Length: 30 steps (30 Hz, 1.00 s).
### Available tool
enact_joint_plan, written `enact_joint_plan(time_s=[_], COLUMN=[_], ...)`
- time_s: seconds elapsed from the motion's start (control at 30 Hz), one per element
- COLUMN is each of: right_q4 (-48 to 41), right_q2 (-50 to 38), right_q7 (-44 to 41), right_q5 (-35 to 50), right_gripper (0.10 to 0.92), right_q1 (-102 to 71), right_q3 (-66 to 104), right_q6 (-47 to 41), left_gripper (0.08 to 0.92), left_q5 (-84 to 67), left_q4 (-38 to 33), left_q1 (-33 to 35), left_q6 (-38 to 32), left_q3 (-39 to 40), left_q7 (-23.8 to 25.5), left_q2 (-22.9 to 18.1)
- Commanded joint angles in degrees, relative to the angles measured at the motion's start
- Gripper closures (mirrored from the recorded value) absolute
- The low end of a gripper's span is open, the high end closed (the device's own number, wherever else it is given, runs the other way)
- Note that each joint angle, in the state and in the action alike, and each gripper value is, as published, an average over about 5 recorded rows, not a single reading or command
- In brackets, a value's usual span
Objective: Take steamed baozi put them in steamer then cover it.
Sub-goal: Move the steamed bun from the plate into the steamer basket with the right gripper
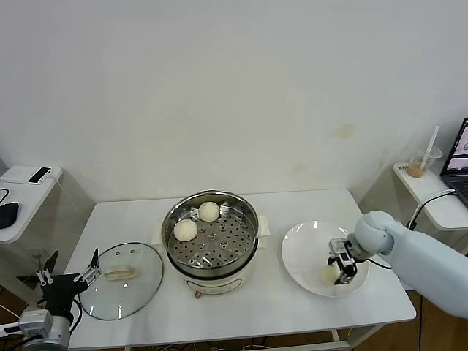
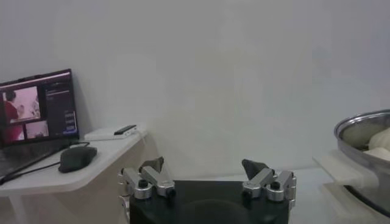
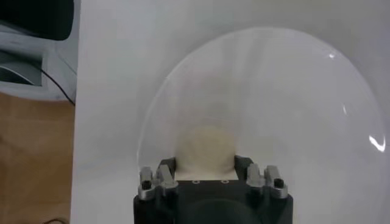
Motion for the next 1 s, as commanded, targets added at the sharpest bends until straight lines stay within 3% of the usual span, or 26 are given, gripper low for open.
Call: enact_joint_plan(time_s=[0.03,0.4,0.7,1.0], right_q4=[0.01,-0.32,-2.25,-2.17], right_q2=[-0.28,2.48,14.77,26.24], right_q7=[-0.95,-2.89,-1.49,3.55], right_q5=[0.97,8.47,13.82,18.26], right_gripper=[0.44,0.432,0.431,0.431], right_q1=[2.68,22.75,37.39,39.61], right_q3=[1.96,-4.78,-14.86,-20.02], right_q6=[0.22,0.07,-0.38,0.68], left_gripper=[0.177,0.177,0.177,0.177], left_q5=[-0.08,-0.42,-0.43,-0.32], left_q4=[-0.04,0.24,0.46,-0.52], left_q1=[-0.02,-0.06,-0.7,-0.42], left_q6=[0.03,-0.04,0.04,0.31], left_q3=[0.0,-0.2,-0.23,-1.2], left_q7=[0.05,0.21,0.03,-0.24], left_q2=[0.14,0.64,0.53,-0.12])
